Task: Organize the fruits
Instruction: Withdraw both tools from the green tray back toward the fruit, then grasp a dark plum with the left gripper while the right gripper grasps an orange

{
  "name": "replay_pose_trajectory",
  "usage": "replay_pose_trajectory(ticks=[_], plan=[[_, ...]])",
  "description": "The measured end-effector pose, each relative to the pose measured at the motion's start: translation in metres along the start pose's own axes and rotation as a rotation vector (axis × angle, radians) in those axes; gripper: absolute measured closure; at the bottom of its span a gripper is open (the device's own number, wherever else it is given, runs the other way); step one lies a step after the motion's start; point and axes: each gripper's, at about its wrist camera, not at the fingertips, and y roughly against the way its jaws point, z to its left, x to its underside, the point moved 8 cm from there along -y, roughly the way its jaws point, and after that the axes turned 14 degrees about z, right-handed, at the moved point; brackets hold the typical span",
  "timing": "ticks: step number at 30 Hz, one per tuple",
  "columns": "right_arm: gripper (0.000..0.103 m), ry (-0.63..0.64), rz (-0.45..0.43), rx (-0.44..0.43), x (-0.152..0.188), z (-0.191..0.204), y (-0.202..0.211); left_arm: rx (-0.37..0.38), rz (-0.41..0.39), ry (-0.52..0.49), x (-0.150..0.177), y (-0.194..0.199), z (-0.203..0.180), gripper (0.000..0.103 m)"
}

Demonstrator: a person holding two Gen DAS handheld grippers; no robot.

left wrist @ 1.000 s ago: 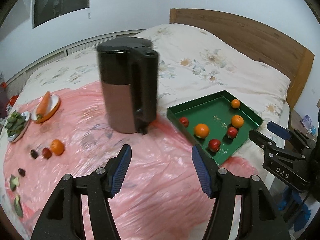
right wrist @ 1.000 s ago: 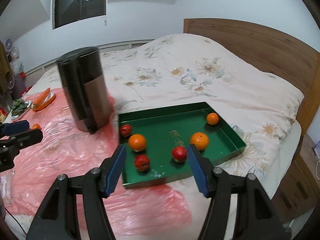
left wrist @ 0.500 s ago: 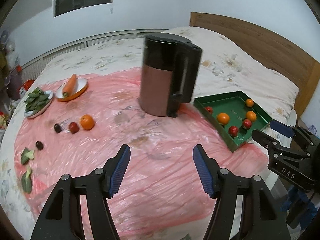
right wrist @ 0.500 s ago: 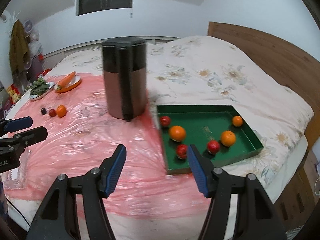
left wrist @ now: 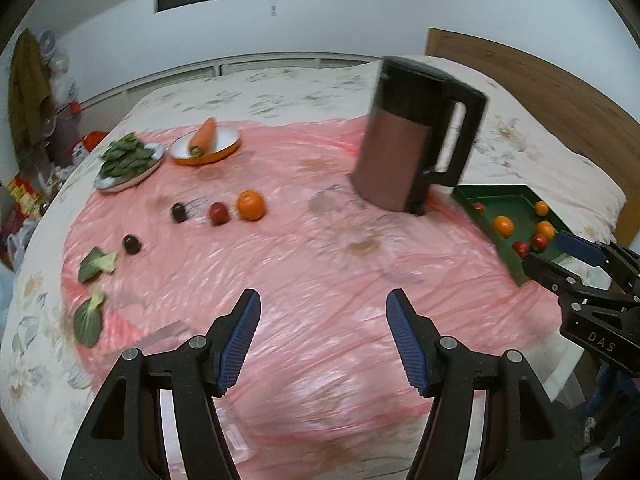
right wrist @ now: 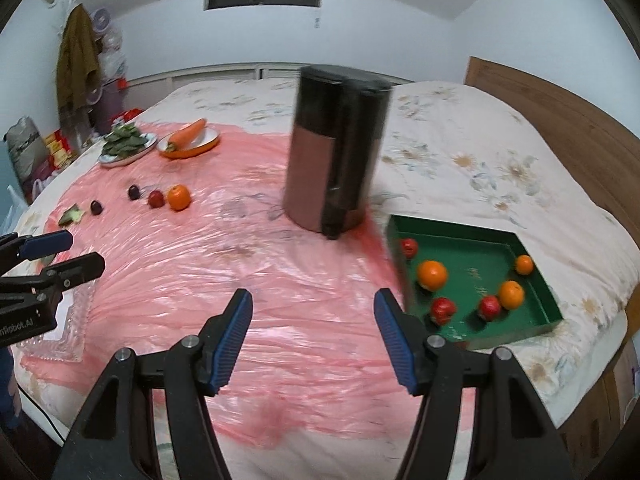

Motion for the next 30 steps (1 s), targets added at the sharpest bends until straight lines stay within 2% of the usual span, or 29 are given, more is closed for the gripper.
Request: replay_pose_trajectory(ticks=[8,17,25,30], plan=[[0.007,0.060,0.022,-0.070,-0.013,0.039,-0.024,-0.071,0.001,0.102,0.005,-0.006,0.064,0.044],[0.007,0.137,0.038,-0.156,-0.044,0.089,-0.061,-0.128,0.015,0.210,-0.001,-0.019,0.142,0.044],[0.007,0.229,0.025,-0.246,-0.097,0.138,-0.096,-0.152,0.045,0.272,-0.019,-0.040,0.214,0.044],[0.007,0.269,0.037,-0.302,-0.126,0.164,-0.125,-0.138,0.064,0.283,-0.032,-0.058,0.239,0.044]])
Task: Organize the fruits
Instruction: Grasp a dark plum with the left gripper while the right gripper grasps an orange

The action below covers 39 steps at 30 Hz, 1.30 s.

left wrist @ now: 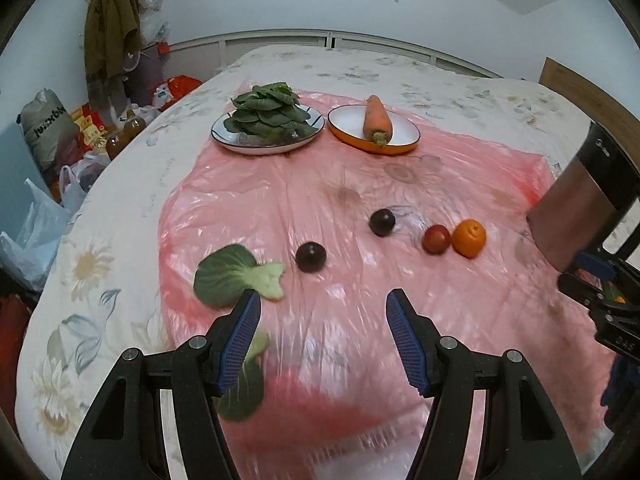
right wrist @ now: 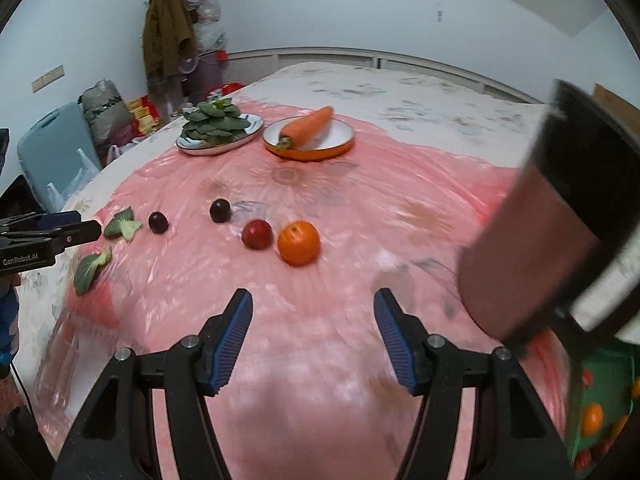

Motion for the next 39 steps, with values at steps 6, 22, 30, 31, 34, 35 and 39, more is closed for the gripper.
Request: replay_pose_trajectory(ticks=[6,22,30,31,34,35,39], plan=[[0.007,-0.010,0.057,-0.044,-0.024,-0.008,-0.053,0.012,0.047,-0.010,-0.017,-0.033,0.001,0.044],[0.007,0.154,0.136,-0.046,-0.049,0.011,-0.120,-0.023,0.098,-0.012,-0.036,-0.082,0.006,0.049],[0.011,0.188,0.140,-0.055,-0.053,0.014,-0.127,-0.028,0.110,-0.013,-0.034,-0.095,0.014,0.062],[0.013,0.191,0.142,-0.057,-0.053,0.014,-0.129,-0.029,0.111,-0.016,-0.035,-0.096,0.015,0.063],[0.015,0.198,0.153,-0.054,-0.052,0.013,-0.135,-0.032,0.112,-0.015,-0.036,-0.099,0.016,0.065],[0.015,0.199,0.154,-0.055,-0.052,0.013,-0.136,-0.034,0.113,-0.017,-0.036,-0.100,0.016,0.065],[0.021,0.205,0.150,-0.058,-0.052,0.014,-0.138,-0.027,0.114,-0.006,-0.037,-0.104,0.018,0.069]])
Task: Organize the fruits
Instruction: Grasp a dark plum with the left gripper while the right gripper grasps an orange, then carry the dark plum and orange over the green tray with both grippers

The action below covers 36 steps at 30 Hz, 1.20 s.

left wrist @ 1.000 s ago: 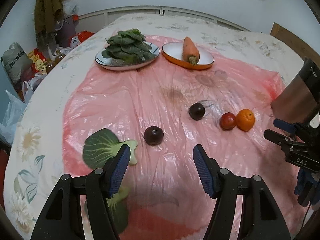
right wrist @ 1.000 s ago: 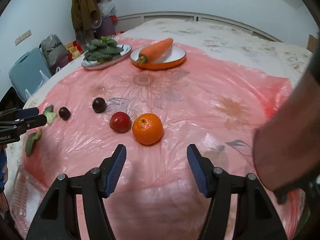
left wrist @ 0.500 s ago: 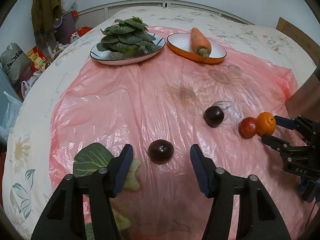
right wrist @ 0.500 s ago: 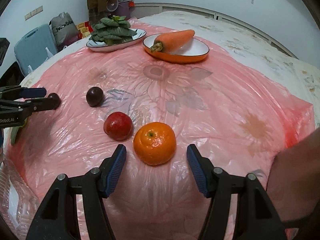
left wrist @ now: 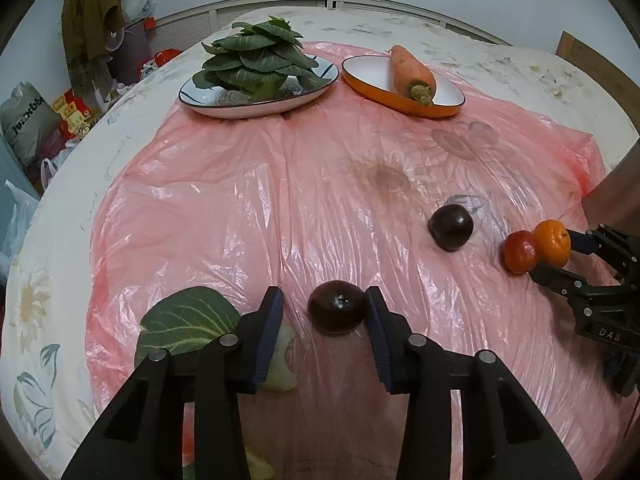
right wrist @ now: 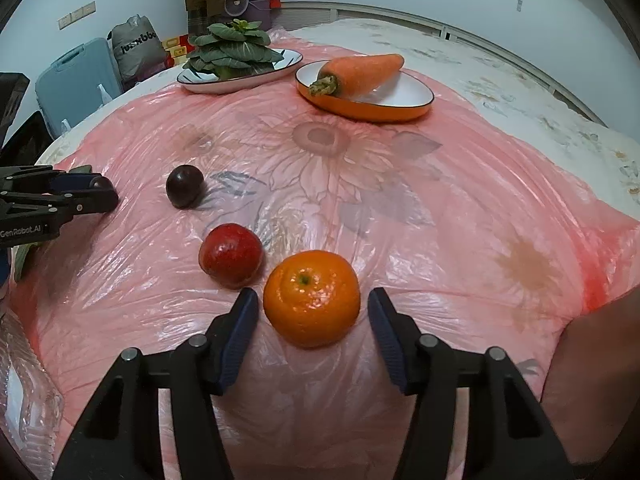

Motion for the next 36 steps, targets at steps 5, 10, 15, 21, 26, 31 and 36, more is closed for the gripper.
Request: replay_pose_trajectory(ticks=[5,10,15,21,26,31,36], plan=[[0.044,-0.023,-0.013,-0.015,0.002,-0.006,0.001,0.030,-0.005,0.032,0.000,0.001,0.006,0.076],[0.047,-0.060,-0.030,-0.054,0.003,-0.012,0.004,0.033,-0.012,0.019,0.000,0.004,0.003,0.079],[0.047,-0.088,-0.048,-0.074,0.003,-0.015,0.008,0.040,-0.022,0.027,0.000,0.009,0.003,0.080],[0.047,-0.127,-0.078,-0.074,0.008,-0.023,0.021,0.047,-0.038,0.032,0.000,0.017,0.000,0.080],[0.047,-0.136,-0.093,-0.065,0.016,-0.025,0.033,0.055,-0.044,0.038,0.003,0.025,-0.003,0.080],[0.047,-0.145,-0.097,-0.060,0.029,-0.023,0.045,0.059,-0.047,0.040,0.006,0.032,-0.006,0.080],[0.047,-0.156,-0.094,-0.054,0.046,-0.020,0.054,0.060,-0.055,0.017,0.012,0.040,-0.014,0.080]])
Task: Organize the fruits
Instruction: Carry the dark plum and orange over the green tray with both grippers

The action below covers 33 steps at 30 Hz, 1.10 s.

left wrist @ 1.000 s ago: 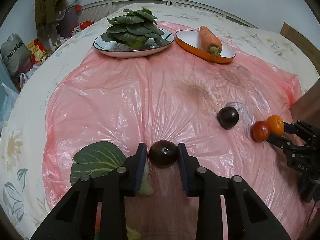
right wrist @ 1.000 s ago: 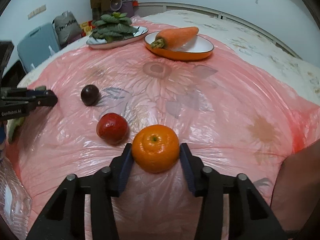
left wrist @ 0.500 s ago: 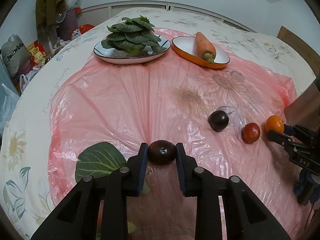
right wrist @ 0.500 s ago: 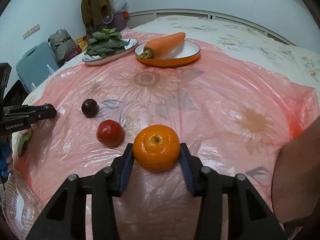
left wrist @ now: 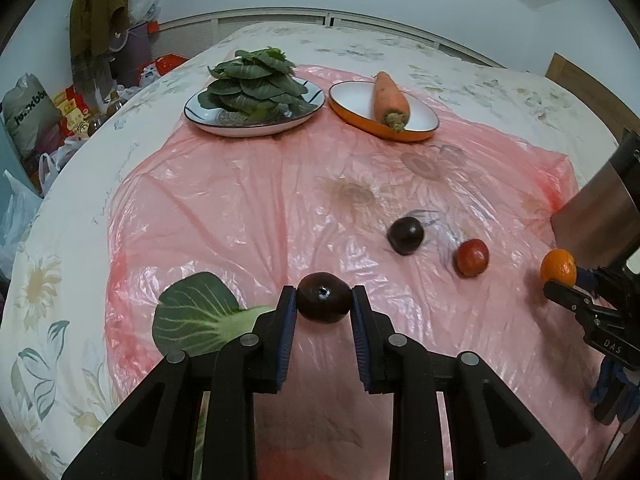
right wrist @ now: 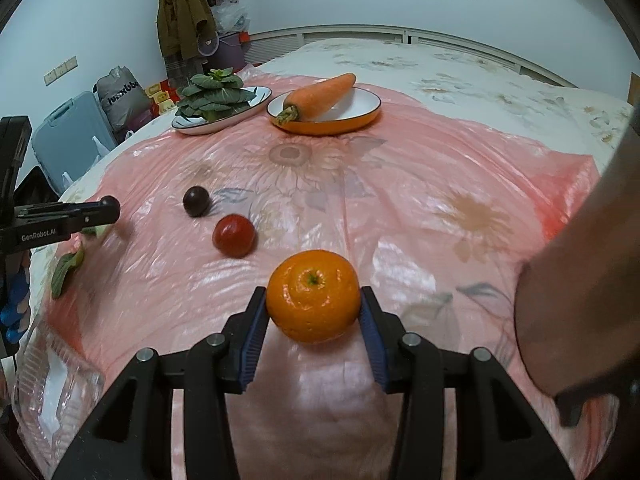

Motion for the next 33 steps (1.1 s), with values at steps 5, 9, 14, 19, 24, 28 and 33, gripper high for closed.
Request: replay_pose_trajectory(ticks=[5,9,14,19,24,28,33], plan=[[0.047,-0.012,-0.002,0.000,0.016,0.004,0.014,0.011,-0.009,-0.010,0.008,0.011,-0.007,0.080],[0.047,-0.021,-0.008,-0.003,0.029,0.007,0.026,0.022,-0.019,-0.036,0.018,0.024,-0.017,0.080],[0.047,-0.041,-0.009,0.002,0.052,0.008,0.044,0.047,-0.026,-0.070,0.035,0.040,-0.035,0.080],[0.047,-0.057,-0.012,0.019,0.075,0.009,0.065,0.067,-0.032,-0.096,0.050,0.055,-0.052,0.080],[0.047,-0.096,-0.037,0.030,0.096,0.008,0.092,0.079,-0.037,-0.128,0.067,0.071,-0.068,0.080],[0.047,-0.130,-0.047,0.043,0.116,0.003,0.112,0.094,-0.045,-0.145,0.077,0.083,-0.082,0.080],[0.047,-0.174,-0.057,0.065,0.141,-0.011,0.132,0.107,-0.055,-0.178,0.086,0.096,-0.104,0.080]])
